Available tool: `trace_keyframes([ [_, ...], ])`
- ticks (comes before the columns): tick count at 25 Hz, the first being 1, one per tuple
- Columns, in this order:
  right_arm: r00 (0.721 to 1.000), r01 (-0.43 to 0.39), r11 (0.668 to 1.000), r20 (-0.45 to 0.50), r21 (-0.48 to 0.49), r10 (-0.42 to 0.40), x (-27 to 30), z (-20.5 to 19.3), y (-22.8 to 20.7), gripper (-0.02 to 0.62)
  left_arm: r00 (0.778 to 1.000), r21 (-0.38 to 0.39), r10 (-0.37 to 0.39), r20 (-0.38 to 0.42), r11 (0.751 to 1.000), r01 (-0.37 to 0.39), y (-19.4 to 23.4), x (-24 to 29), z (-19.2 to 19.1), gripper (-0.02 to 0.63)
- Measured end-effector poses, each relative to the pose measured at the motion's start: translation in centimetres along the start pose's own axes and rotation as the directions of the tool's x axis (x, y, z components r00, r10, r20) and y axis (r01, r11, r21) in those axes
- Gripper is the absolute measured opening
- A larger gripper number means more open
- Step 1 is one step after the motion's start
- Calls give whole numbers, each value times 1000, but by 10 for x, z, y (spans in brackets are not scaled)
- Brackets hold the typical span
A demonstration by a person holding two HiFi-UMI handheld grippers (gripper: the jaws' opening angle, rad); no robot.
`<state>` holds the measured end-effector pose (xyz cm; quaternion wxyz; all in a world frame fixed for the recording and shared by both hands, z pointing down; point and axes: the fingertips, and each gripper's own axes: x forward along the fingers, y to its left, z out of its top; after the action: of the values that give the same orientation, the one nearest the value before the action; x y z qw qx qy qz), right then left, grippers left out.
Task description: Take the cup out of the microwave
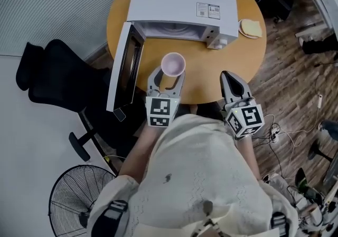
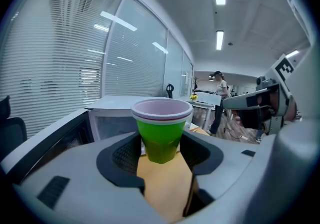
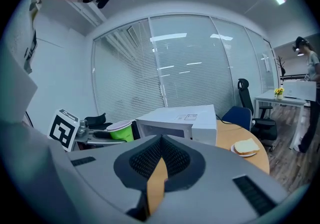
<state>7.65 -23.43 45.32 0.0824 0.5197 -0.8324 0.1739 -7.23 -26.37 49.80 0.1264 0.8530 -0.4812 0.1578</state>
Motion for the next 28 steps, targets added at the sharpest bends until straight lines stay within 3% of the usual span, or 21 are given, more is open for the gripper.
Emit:
trace_keyframes([
  [13, 995, 21, 1000, 93, -24, -19, -22, 51, -3, 8, 998, 13, 44, 52, 999, -45, 8, -24, 61, 265],
  [28, 985, 29, 999, 173, -44, -21, -41, 81, -11, 8, 996, 54, 27, 88, 998, -32, -6, -29, 93, 265],
])
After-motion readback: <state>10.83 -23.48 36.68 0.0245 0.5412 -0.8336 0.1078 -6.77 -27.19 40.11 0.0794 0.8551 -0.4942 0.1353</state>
